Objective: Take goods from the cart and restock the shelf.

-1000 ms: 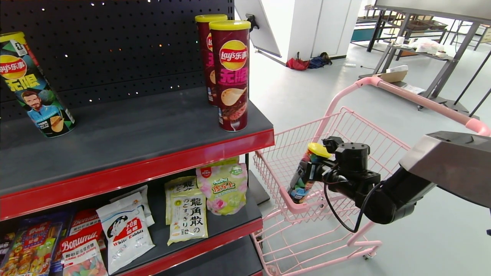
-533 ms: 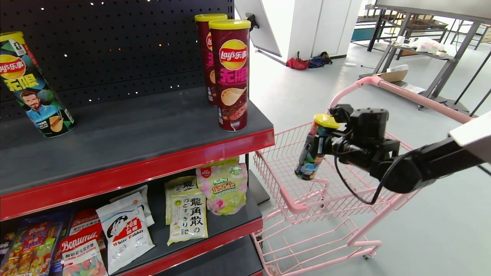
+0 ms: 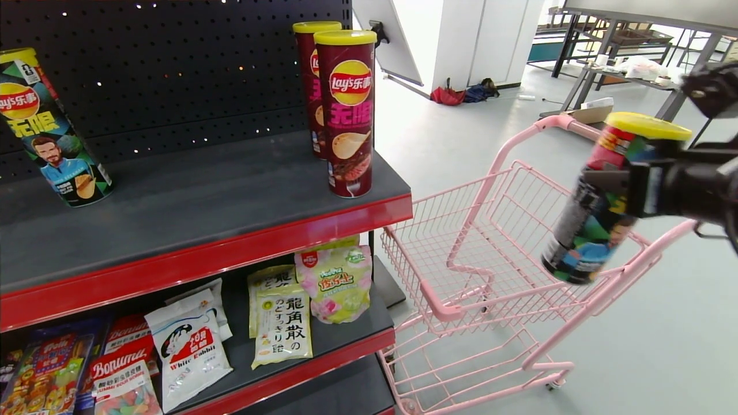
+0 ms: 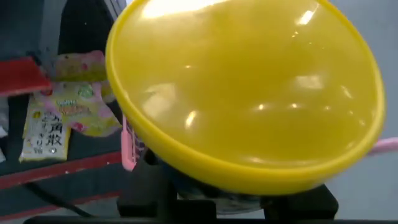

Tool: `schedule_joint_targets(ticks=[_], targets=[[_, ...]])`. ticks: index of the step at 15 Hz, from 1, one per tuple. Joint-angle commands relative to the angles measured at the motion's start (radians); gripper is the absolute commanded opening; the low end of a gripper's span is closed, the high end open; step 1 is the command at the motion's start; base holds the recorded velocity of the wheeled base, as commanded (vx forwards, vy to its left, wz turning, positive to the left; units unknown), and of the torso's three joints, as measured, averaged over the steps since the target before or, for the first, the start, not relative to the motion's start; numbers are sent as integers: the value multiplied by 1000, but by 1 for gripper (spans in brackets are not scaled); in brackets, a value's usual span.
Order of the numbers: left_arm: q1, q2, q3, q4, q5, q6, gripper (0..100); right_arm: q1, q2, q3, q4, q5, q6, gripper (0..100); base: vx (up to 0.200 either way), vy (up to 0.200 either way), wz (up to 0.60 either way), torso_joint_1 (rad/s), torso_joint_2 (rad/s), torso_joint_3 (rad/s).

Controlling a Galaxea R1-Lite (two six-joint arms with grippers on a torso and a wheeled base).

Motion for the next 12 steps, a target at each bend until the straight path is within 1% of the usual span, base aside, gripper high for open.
schedule_joint_targets(ticks=[1, 3, 5, 7, 9, 12], targets=[[0, 1, 0, 0, 1, 0, 100, 20, -492, 313, 148, -20, -65, 0, 0, 0, 0, 0, 0, 0], [0, 1, 0, 0, 1, -2, 100, -14, -607, 396, 174, -22, -97, 0, 0, 0, 0, 0, 0, 0], [0, 1, 0, 0, 1, -2, 100, -69, -653, 442, 174, -12, -105, 0, 0, 0, 0, 0, 0, 0], [0, 1, 0, 0, -1, -3, 100, -77, -677, 443, 174, -9, -105, 0, 0, 0, 0, 25, -89, -45], [0, 1, 0, 0, -1, -3, 100, -77, -682, 445, 174, -9, -105, 0, 0, 0, 0, 120, -400, -251], [0, 1, 0, 0, -1, -5, 100, -77, -683, 469, 174, -9, -105, 0, 0, 0, 0, 189, -525, -334]])
